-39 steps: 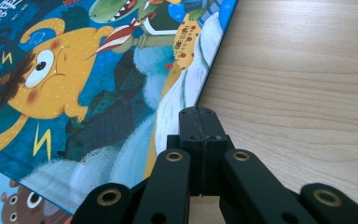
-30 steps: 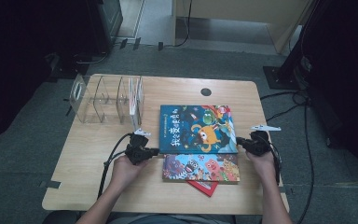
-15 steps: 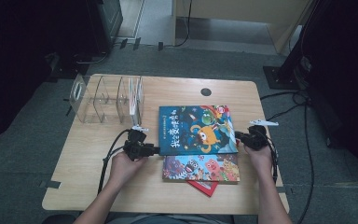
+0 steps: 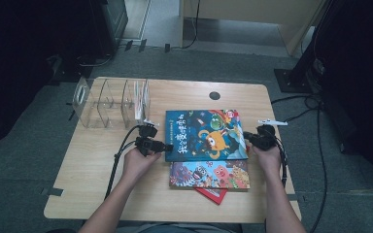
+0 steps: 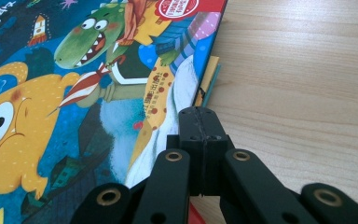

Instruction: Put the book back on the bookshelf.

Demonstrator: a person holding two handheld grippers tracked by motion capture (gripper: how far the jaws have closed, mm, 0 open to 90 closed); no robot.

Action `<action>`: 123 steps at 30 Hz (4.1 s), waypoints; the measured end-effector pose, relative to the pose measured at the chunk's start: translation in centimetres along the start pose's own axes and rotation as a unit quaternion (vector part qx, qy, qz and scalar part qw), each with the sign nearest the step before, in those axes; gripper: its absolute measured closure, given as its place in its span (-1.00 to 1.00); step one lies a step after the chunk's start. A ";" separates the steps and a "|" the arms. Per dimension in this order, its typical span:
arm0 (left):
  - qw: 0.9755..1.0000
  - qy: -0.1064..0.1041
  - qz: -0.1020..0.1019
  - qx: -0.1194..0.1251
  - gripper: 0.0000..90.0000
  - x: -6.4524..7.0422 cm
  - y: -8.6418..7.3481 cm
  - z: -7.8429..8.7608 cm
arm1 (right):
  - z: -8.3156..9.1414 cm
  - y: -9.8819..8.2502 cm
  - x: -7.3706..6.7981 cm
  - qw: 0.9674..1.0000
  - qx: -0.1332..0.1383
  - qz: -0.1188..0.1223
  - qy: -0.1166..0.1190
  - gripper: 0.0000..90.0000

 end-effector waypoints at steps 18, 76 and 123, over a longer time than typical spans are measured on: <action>0.999 -0.011 0.025 -0.025 -0.18 1.4 1.5 -0.7 | 0.1 0.0 -0.1 1.000 -0.002 0.000 0.000 1.00; 0.986 -0.067 0.091 -0.123 0.81 6.6 16.1 9.2 | -1.8 0.5 -8.4 0.990 0.009 0.102 0.100 0.51; 0.995 -0.014 0.051 -0.081 0.85 1.9 7.8 27.1 | -4.8 1.1 -9.5 0.984 -0.021 0.139 0.106 0.39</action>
Point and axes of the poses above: each handheld gripper's, and its own axes: z roughly backward along the jaws, y roughly out of its top, x roughly to its right, the point moved 6 cm from there along -z, roughly forward along the jaws, and after that the axes turned 11 degrees about x, right-handed, at the moved point
